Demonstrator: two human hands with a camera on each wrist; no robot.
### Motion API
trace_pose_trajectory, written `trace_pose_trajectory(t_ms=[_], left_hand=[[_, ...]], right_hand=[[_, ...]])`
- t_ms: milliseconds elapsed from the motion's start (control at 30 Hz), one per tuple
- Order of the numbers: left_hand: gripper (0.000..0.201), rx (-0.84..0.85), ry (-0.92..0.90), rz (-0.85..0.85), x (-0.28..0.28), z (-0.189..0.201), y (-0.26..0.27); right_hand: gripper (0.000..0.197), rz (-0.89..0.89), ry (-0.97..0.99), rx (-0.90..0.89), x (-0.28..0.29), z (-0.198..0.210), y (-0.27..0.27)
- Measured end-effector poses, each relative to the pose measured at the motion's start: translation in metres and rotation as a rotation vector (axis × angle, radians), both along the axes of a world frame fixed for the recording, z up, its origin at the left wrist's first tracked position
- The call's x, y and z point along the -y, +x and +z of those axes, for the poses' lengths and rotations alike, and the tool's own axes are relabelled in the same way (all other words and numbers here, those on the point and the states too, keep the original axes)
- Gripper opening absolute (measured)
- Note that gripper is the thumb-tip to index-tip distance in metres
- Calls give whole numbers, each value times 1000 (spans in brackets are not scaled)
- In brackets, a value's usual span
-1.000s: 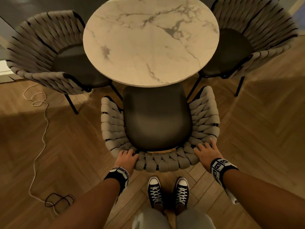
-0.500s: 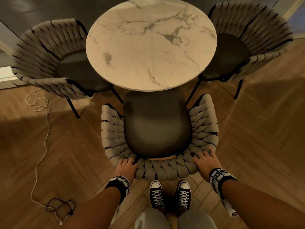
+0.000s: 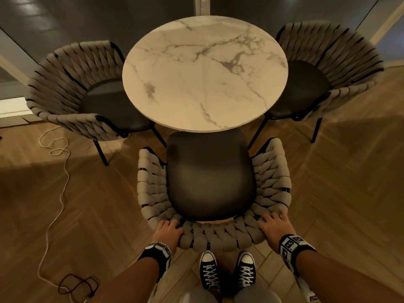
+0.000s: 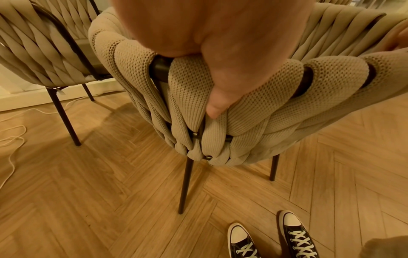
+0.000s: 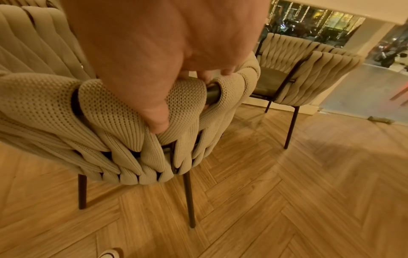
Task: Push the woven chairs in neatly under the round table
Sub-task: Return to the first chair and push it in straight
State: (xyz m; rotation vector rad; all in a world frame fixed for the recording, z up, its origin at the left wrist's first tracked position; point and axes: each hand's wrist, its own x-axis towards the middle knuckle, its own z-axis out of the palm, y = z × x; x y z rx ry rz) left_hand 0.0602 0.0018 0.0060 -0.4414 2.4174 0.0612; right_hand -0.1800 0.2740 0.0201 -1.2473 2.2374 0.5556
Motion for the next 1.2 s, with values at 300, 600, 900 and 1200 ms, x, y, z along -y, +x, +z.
trace_pose_trajectory(t_ms=[300, 600, 900, 1200], left_hand=[[42, 33, -25, -3, 0, -3, 0], [45, 51, -16, 8, -3, -1, 4], [43, 37, -23, 8, -6, -5, 12], [45, 36, -17, -1, -5, -1, 10]], right_hand=[[54, -5, 73, -12, 9, 3, 1], [51, -13, 78, -13, 9, 7, 10], [55, -36, 51, -5, 4, 7, 15], [58, -50, 75, 13, 5, 7, 16]])
